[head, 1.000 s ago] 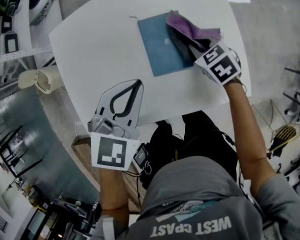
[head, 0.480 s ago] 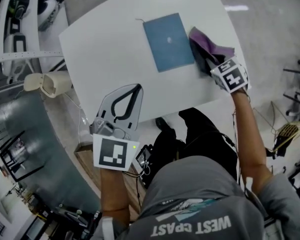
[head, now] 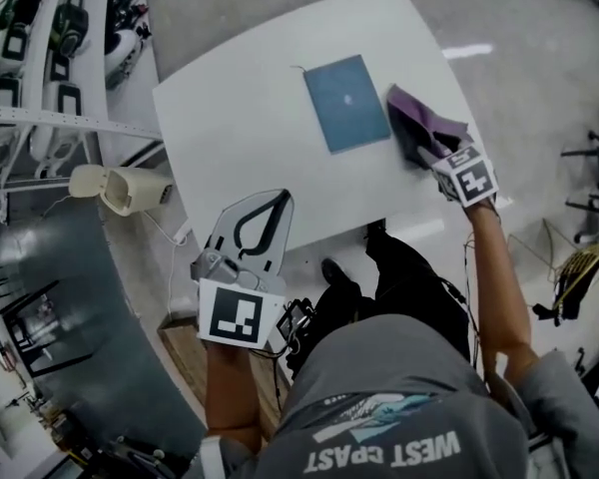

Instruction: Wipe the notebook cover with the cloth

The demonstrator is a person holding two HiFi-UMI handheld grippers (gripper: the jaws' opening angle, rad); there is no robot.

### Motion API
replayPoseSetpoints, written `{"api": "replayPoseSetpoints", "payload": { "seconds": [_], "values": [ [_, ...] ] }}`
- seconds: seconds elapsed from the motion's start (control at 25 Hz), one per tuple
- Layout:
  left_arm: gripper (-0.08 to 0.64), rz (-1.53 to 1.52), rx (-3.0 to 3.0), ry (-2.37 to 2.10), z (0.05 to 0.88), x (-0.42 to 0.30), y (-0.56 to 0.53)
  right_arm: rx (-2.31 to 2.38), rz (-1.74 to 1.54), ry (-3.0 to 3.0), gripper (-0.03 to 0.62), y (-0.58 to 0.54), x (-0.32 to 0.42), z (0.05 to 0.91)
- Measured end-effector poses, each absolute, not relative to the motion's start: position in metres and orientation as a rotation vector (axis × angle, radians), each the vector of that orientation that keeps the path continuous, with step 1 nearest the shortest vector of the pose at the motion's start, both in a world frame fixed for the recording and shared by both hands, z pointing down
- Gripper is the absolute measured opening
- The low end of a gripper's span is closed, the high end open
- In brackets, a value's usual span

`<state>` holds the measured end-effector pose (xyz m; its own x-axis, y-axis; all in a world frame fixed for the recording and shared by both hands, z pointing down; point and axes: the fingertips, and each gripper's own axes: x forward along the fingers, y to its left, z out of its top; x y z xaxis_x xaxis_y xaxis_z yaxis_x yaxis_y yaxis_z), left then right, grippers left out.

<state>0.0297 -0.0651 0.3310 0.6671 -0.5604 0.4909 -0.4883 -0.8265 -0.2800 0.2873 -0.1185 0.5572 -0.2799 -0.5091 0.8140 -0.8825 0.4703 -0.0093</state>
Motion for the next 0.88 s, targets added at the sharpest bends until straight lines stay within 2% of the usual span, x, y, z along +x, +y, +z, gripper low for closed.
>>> {"api": "replayPoseSetpoints", "payload": {
  "seconds": [0.08,0.16,0.2,0.36,0.6,0.88],
  "values": [
    [0.002,-0.844,-2.739,0.875,0.318,0.021,-0.057,1.193,0.544,-1.988,0.163,-0.115,0.278,0.526],
    [0.003,-0.822,-2.727,0.884,0.303,0.012,-0.048,1.217,0.473,-2.068,0.059,-0.111,0.264,0.483],
    [0.002,-0.812,-2.720,0.889,0.296,0.009,-0.044,1.222,0.441,-2.116,0.046,-0.109,0.257,0.460],
    [0.002,-0.775,-2.678,0.921,0.275,-0.002,-0.021,1.197,0.319,-2.330,0.031,-0.084,0.226,0.371],
    [0.002,-0.671,-2.606,1.004,0.241,-0.036,0.012,1.138,-0.113,-2.550,0.029,-0.037,0.157,0.235],
    [0.002,-0.626,-2.550,1.120,0.220,-0.090,0.047,1.029,-0.319,-2.642,0.029,0.028,0.089,0.153]
  ]
}}
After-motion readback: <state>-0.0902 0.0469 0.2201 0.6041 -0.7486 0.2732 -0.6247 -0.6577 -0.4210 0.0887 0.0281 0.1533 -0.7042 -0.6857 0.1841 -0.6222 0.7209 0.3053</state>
